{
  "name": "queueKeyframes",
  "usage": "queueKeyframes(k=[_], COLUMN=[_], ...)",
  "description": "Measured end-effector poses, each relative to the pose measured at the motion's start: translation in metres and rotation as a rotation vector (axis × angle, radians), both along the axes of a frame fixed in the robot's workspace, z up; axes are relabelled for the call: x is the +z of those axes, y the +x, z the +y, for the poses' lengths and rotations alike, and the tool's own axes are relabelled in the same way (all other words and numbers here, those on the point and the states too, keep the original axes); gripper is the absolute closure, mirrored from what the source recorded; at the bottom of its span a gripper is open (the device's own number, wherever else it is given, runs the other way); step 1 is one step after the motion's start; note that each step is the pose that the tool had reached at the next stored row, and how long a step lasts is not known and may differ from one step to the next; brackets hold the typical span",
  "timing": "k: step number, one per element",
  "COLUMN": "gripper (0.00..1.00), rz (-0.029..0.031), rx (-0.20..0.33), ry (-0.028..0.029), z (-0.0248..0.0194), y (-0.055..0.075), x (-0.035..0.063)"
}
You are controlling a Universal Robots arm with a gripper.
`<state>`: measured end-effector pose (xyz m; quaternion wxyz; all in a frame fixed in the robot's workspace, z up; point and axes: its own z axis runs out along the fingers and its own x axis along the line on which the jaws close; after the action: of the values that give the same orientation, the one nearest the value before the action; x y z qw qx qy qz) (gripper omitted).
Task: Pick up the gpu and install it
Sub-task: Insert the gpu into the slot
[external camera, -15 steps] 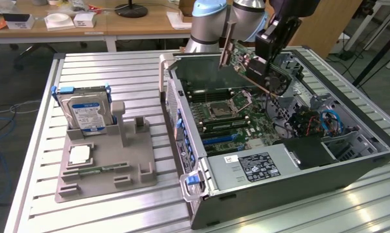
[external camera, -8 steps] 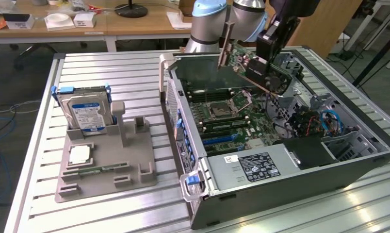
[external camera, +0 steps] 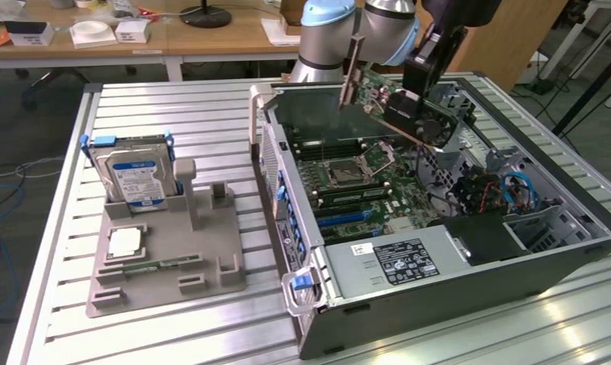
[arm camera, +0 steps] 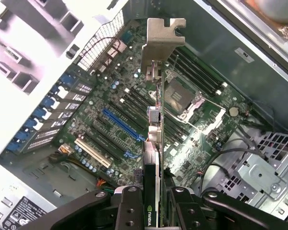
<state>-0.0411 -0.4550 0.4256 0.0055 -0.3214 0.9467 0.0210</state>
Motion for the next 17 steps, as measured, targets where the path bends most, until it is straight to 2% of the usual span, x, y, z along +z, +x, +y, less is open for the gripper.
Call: queueKeyframes(k=[17], gripper=[0.74], rz=[0.0000], rx=[0.122], ry=[0.0000], z=[0.0000], y=[0.0000], x=[0.0000])
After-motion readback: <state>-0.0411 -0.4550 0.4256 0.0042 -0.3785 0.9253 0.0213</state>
